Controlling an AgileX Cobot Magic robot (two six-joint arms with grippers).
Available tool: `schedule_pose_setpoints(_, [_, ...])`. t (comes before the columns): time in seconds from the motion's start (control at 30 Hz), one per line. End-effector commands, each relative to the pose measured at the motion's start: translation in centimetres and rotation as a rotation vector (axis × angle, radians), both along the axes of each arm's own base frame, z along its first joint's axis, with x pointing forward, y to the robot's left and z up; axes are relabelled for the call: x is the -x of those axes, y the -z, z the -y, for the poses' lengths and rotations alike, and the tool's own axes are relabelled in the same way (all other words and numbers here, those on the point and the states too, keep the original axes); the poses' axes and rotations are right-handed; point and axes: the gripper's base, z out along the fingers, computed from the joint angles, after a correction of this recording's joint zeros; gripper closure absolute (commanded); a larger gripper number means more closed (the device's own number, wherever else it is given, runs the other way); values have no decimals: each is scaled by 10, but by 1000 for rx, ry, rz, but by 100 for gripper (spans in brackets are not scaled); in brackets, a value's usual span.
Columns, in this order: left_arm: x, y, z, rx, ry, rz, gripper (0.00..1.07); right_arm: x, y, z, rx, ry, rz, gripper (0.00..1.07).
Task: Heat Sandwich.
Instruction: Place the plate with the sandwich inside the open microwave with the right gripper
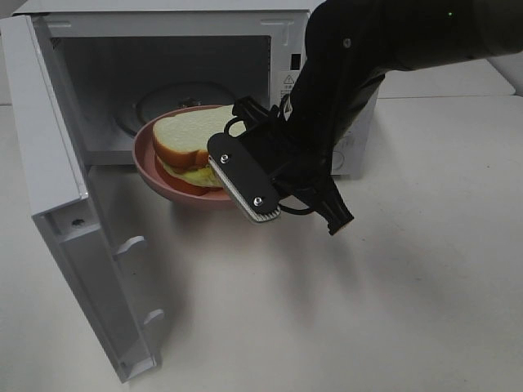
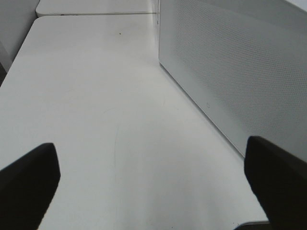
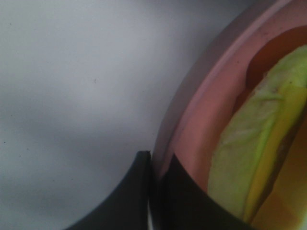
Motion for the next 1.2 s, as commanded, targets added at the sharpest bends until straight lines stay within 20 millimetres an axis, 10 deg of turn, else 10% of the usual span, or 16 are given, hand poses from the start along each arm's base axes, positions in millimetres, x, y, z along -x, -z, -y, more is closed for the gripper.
schedule_pose_setpoints(0.03, [3, 1, 0, 4, 0, 22, 5, -12, -6, -8, -30, 6, 18, 107])
schedule_pose_setpoints(1.2, [3, 1, 0, 3, 0, 22, 5, -82, -11, -59, -72, 193, 45, 105])
